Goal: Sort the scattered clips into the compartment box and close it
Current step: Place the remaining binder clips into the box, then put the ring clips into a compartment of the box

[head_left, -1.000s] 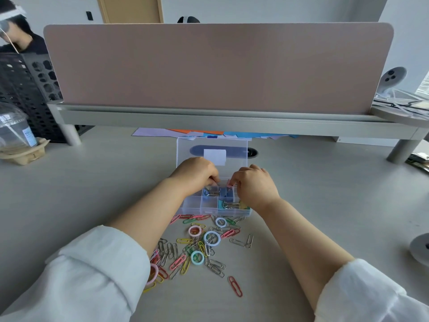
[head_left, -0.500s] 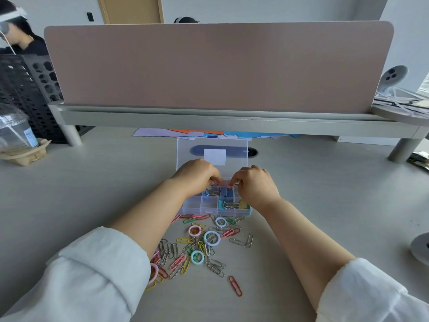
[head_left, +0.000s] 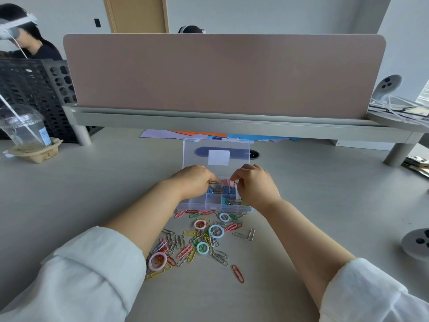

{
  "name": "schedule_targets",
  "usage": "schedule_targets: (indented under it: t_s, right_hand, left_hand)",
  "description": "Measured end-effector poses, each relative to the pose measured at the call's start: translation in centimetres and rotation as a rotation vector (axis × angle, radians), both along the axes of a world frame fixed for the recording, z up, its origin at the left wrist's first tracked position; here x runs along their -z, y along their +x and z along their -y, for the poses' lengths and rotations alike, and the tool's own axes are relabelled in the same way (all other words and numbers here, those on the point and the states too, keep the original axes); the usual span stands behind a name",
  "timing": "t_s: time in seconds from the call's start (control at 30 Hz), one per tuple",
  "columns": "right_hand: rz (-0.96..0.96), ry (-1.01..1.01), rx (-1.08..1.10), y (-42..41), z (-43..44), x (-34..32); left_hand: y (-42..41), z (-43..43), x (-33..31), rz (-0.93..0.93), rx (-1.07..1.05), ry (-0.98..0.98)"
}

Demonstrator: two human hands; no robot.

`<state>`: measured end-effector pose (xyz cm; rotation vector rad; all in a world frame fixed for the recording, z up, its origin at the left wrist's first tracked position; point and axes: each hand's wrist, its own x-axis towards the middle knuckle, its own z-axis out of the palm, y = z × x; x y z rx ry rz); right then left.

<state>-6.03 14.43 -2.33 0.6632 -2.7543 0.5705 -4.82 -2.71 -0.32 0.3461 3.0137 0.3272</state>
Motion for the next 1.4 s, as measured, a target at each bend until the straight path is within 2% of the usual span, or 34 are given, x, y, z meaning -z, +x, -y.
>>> schedule_targets:
  t_s: [0.1,0.23,0.43,0.63,0.87,1.03,1.17,1.23,1.3,1.4]
  right_hand:
    - [-0.029,-0.092,-0.078,1.6,0.1,-0.1]
    - [-0.011,-0.119,-0.140,3.9,0.3,-0.3]
    - [0.119,-0.013,-0.121,5.8,0.7,0.1]
    - [0.186,0.054,-0.046,6.6,1.4,0.8]
    - [0.177,0.066,-0.081,6.4,1.5,1.2]
    - [0.104,0.110,-0.074,6.7,1.5,1.7]
    - [0.066,0.112,-0.039,6.9,1.5,1.9]
    - [0.047,0.031,-0.030,7.0,1.6,1.9]
    - [0.063,-0.180,-0.035,7.3,1.7,1.7]
    - [0.354,-0.643,-0.117,7.7,2.0,0.9]
  left_hand:
    - [1.2,0.1,0.0,0.015,0.012,0.017]
    - [3.0,0.1,0.5,0.013,0.013,-0.014]
    - [6.4,1.5,0.2,-0.152,-0.001,0.078]
    - [9.1,2.2,1.4,-0.097,0.068,0.060]
    - [9.5,2.7,3.4,-0.232,0.039,0.071]
    - [10.1,2.7,3.8,-0.317,-0.036,0.231]
    - [10.2,2.5,4.0,-0.286,-0.155,0.434]
    - [10.3,2.4,4.0,-0.264,-0.181,0.514]
    - [10.4,2.3,3.8,-0.248,-0.200,0.626]
    - [10.3,2.3,3.5,-0.209,-0.210,0.834]
